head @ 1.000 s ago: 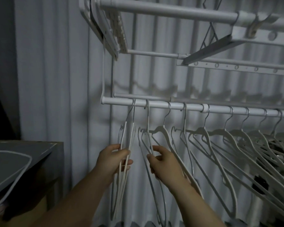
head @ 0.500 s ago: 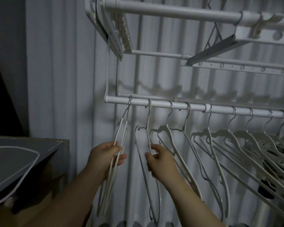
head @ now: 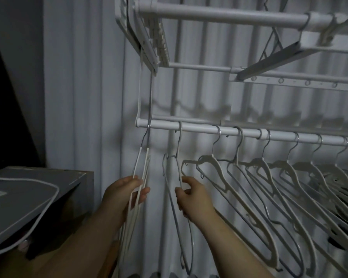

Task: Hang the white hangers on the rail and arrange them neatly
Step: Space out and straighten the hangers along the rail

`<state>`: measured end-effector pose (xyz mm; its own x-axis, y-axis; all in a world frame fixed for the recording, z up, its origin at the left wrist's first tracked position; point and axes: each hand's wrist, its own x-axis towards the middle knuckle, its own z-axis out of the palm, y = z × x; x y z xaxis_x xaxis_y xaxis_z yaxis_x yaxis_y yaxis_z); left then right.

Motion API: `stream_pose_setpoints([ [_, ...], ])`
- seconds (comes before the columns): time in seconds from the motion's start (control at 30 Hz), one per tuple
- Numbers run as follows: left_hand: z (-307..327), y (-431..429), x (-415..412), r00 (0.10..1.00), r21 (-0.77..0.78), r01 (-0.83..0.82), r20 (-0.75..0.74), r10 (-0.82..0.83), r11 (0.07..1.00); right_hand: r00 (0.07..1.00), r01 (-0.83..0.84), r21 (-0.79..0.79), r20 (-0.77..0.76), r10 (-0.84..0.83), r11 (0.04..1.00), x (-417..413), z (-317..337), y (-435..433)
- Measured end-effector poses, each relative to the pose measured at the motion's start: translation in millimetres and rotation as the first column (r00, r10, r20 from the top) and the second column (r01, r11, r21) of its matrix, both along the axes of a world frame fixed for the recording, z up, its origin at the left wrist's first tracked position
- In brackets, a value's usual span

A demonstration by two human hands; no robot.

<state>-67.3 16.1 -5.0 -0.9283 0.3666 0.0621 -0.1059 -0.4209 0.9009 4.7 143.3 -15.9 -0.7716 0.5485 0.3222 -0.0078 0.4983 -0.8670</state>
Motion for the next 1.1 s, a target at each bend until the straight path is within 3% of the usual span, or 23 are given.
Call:
stream_pose_setpoints([
  [1.1,-4,8,-4,0.992,-0.011,0.122,-0.009,-0.122,0.992,0.997,0.067,-0.076,-0.039,-0.071,0.995,27,4,16],
])
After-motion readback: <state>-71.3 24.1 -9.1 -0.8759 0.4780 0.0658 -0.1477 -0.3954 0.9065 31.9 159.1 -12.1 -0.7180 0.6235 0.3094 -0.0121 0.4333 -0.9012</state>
